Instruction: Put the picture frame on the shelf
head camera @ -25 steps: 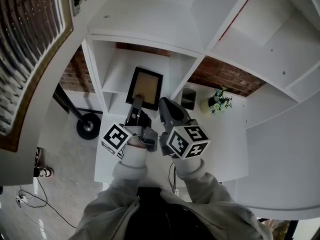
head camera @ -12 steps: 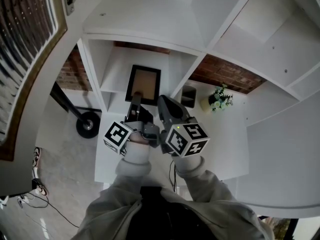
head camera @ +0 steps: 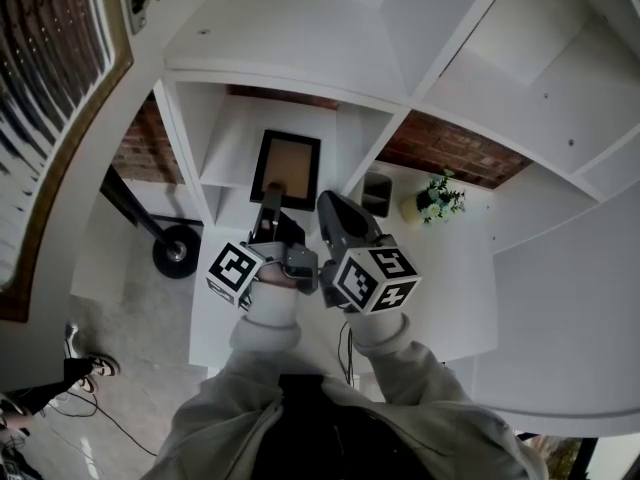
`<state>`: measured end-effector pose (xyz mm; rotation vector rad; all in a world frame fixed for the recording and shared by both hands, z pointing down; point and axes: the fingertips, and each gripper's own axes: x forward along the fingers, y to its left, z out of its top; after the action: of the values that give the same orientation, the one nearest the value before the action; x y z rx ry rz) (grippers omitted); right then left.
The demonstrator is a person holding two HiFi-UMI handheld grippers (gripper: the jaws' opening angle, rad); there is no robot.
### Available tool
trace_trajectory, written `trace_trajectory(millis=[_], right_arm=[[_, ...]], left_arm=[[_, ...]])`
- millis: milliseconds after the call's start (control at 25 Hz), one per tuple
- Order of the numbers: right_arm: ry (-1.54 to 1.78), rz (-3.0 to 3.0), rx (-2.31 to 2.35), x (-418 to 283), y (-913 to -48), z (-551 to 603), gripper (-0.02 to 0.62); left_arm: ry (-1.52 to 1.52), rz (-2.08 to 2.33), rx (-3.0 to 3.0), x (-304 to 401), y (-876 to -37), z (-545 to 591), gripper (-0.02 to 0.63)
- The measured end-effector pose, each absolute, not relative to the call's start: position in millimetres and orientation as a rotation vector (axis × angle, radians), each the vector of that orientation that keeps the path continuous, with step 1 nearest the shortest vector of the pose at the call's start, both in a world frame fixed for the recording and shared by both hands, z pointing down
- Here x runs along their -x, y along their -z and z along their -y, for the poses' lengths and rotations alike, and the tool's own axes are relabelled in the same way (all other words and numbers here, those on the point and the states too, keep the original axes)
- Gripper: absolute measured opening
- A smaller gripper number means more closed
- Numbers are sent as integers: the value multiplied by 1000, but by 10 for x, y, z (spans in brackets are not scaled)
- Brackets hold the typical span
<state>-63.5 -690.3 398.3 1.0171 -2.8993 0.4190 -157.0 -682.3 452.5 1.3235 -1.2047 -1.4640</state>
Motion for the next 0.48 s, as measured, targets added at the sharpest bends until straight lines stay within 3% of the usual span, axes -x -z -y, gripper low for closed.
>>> trace_trajectory(millis=[360, 480], right_arm=[[-427, 2909, -1008, 640, -3964, 6873, 0], [-426, 2912, -1009, 637, -3953, 6867, 0]], left_arm=[[1426, 1220, -1342, 1564, -4489, 6821, 68], [1411, 1237, -1363, 1561, -4423, 6820, 137]])
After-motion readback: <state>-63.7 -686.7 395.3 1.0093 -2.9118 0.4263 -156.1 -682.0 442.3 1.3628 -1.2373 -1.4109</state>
